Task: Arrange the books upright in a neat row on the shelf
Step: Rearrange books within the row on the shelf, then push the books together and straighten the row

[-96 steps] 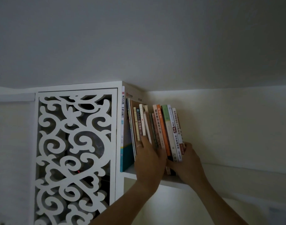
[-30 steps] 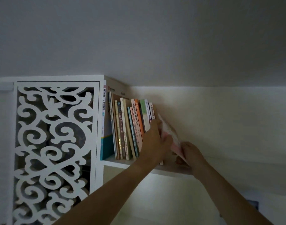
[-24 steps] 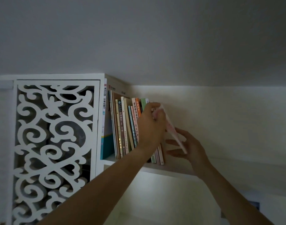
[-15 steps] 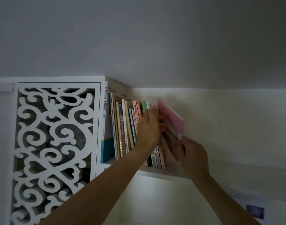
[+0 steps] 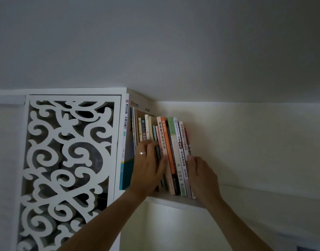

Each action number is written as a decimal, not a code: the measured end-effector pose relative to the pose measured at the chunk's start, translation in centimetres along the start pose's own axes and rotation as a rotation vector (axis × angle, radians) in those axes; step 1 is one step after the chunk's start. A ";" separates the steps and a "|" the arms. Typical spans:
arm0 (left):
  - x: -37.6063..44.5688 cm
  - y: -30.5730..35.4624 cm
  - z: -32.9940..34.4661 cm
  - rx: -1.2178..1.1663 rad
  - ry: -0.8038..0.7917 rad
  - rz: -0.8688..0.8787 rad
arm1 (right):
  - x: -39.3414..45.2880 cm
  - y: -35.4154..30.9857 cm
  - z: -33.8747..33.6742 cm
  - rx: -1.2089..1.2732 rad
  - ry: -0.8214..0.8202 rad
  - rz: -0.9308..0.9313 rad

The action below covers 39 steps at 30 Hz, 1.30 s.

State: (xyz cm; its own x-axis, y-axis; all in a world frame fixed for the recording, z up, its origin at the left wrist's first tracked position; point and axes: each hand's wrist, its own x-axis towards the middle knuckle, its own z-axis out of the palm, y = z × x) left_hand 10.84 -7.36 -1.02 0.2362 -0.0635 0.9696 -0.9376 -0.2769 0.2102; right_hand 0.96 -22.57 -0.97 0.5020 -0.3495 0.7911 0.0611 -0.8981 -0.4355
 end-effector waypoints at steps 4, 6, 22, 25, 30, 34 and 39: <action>-1.1 -0.3 1.1 0.052 0.046 -0.004 | -0.1 0.5 0.7 -0.088 -0.025 -0.046; -1.3 -0.4 1.5 0.050 0.077 0.014 | -0.3 0.5 0.5 -0.068 -0.007 -0.061; 5.5 3.7 1.6 0.725 -0.085 0.169 | -1.3 -0.3 0.7 -0.082 0.109 -0.075; 5.8 4.6 1.6 0.678 -0.079 0.112 | -1.3 -0.2 0.7 -0.095 0.079 -0.097; 4.5 6.6 0.9 0.266 0.118 0.024 | -1.4 0.0 0.4 -0.124 0.026 -0.097; 2.8 7.6 0.2 -0.185 0.051 -0.133 | -1.2 0.2 0.3 0.034 -0.016 -0.090; 3.0 7.2 -0.2 -0.115 0.007 -0.274 | -1.2 0.3 -0.1 0.110 -0.063 -0.059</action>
State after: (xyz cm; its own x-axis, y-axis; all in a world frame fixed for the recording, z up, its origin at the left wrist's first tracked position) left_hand 4.76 -9.36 3.41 0.4827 0.0055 0.8757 -0.8622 -0.1722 0.4764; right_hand 0.29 -22.49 -1.98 0.5473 -0.2761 0.7901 0.1847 -0.8809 -0.4357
